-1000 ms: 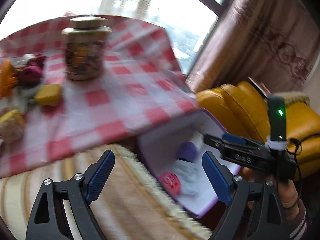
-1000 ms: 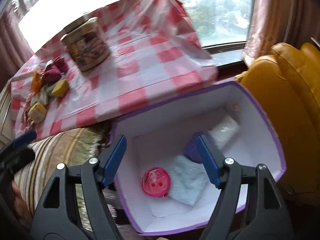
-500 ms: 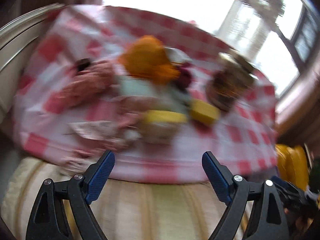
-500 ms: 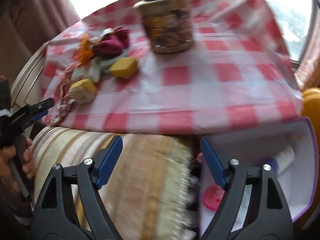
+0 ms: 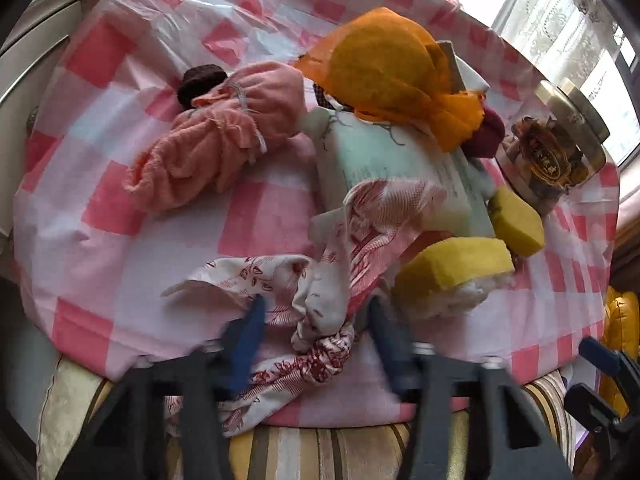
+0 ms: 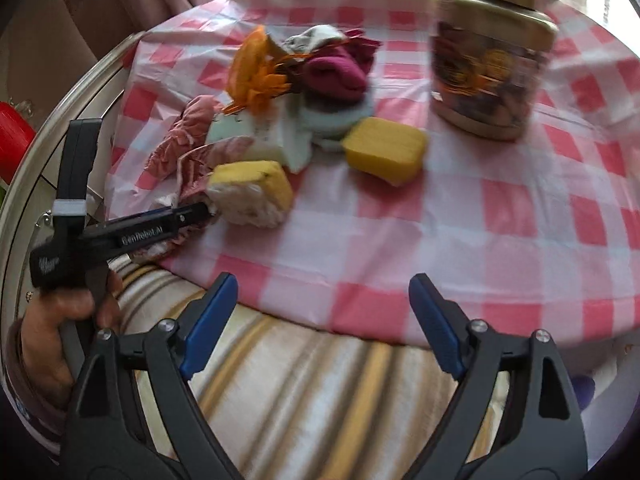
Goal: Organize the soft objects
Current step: 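Grasp the patterned scarf with the left gripper while the right reaches the yellow sponge, then grasp the yellow sponge with the right gripper and drop it into the box, then grasp the pink towel with the left gripper while the right reaches the second yellow sponge, then carry the sponge in the right gripper and pink towel in the left into the box, releasing both, then return to the table and grasp the dark brown knit item with the left gripper, then grasp the orange mesh bag with the right gripper while the left holds the brown item, then carry the mesh bag and brown item over the box and release both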
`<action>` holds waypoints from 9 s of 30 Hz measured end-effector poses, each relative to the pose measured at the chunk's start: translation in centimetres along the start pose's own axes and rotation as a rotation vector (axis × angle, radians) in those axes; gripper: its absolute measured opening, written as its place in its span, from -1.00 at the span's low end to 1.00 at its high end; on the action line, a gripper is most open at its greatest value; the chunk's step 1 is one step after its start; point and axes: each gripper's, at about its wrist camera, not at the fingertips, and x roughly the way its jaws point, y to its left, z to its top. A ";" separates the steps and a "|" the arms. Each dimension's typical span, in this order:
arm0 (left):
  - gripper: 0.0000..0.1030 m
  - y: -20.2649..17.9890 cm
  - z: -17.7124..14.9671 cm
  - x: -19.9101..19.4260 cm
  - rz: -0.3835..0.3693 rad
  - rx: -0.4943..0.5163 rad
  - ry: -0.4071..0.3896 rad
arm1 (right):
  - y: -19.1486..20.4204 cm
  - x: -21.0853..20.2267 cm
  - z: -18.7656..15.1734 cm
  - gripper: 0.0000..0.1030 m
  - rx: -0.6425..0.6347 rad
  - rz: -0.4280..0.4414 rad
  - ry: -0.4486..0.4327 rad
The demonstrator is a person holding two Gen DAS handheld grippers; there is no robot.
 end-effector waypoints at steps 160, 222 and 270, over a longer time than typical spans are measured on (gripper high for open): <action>-0.32 -17.0 -6.5 -6.5 -0.447 0.290 -0.062 | -18.0 -8.4 -10.2 0.19 0.146 -0.385 -0.029; 0.43 10.8 14.7 3.1 0.094 -0.179 -0.182 | 7.2 9.0 15.4 0.86 -0.189 0.000 -0.053; -0.41 -4.0 -2.4 -5.7 -0.341 0.011 -0.154 | -5.8 -4.2 -1.5 -0.72 0.066 -0.009 -0.111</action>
